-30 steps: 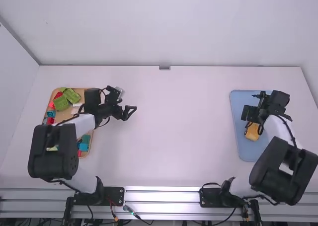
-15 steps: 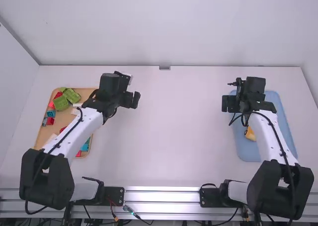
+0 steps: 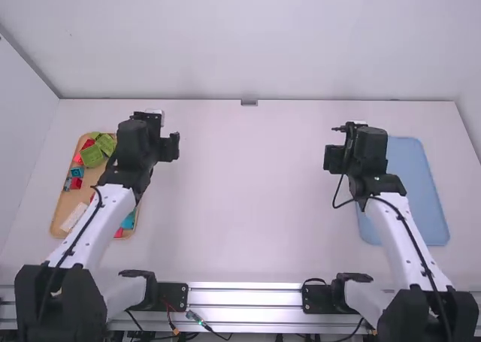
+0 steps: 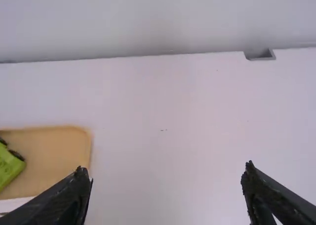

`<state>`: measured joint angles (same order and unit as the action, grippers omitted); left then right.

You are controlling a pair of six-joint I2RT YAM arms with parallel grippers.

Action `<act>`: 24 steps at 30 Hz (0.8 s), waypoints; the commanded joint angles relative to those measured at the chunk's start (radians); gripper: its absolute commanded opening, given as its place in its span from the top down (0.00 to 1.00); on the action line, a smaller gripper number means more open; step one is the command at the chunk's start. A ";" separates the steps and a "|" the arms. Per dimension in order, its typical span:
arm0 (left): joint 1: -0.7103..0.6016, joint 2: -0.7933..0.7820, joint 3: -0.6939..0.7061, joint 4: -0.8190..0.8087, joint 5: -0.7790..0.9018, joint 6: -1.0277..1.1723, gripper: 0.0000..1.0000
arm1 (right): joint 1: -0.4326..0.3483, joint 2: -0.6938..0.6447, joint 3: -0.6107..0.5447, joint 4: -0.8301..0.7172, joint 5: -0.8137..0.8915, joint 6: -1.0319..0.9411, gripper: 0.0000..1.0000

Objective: Assemble lego blocks to make yellow taxi

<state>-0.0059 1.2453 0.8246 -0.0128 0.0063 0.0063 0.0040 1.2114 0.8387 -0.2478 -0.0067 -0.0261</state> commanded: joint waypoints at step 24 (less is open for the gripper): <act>0.006 -0.558 -0.536 0.013 -0.006 -0.006 0.74 | -0.004 -0.554 -0.543 0.248 0.007 0.026 0.74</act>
<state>0.0017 0.7158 0.3126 -0.0021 0.0021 -0.0010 0.0017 0.6861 0.3233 -0.0025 -0.0029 -0.0048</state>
